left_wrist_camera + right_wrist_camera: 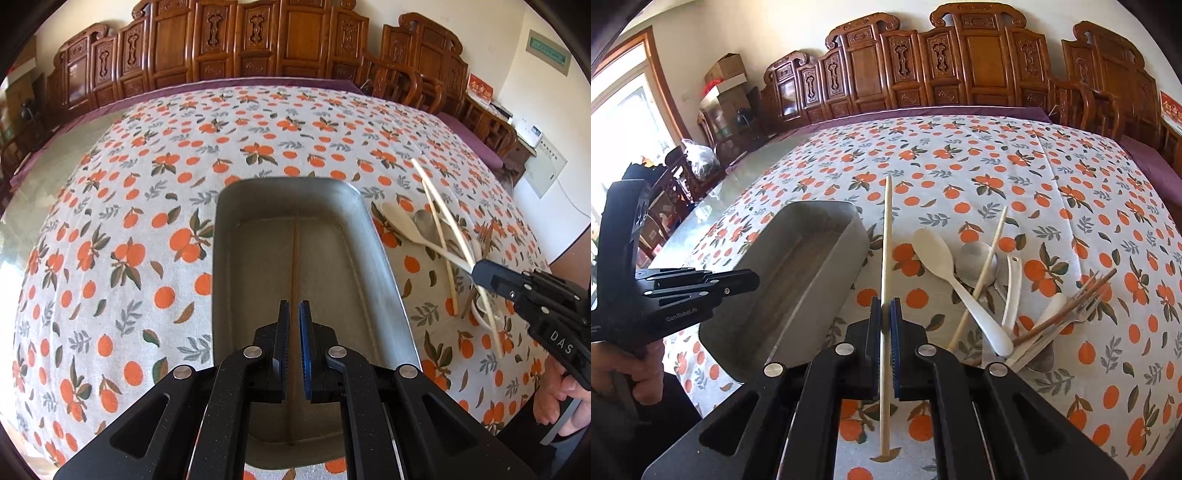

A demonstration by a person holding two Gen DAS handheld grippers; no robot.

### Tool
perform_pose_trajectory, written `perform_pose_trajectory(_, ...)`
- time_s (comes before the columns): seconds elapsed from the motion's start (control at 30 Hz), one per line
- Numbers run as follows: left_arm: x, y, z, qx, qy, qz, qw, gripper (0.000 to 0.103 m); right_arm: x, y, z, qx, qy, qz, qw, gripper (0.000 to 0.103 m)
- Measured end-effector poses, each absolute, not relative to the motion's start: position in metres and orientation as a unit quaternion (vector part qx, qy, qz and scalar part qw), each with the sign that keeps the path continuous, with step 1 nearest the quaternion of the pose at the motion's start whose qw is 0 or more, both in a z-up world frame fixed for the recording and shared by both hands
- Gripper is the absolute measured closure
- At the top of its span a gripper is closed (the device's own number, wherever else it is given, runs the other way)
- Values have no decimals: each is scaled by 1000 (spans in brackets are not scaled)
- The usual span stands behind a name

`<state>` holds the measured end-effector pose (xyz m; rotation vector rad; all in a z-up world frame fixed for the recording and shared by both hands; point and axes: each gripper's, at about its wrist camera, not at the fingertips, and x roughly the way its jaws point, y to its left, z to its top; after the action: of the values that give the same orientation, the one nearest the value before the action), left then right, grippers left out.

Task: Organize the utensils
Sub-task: 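Carry both chopsticks over the grey tray and open both tools to drop them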

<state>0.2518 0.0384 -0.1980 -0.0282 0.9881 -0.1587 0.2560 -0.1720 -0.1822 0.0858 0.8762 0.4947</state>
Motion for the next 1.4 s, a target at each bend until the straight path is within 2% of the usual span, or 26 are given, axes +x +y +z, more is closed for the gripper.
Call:
perform_pose_trajectory(0.33, 244, 56, -169, -21, 437, -71, 896, 99, 259, -131, -164, 58, 417, 268, 866, 97)
perform_pose_trajectory(0.7, 241, 82, -155, -36, 419, -52, 906, 99, 274, -80, -182, 65, 442, 272, 852, 97)
perform_pose_trajectory(1.17, 241, 91, -152, -42, 416, -44, 907, 99, 275, -59, -205, 84, 465, 278, 836, 95)
perform_pose_trajectory(1.4, 241, 87, -153, -42, 415, -49, 907, 99, 268, -82, -182, 67, 431, 288, 852, 94)
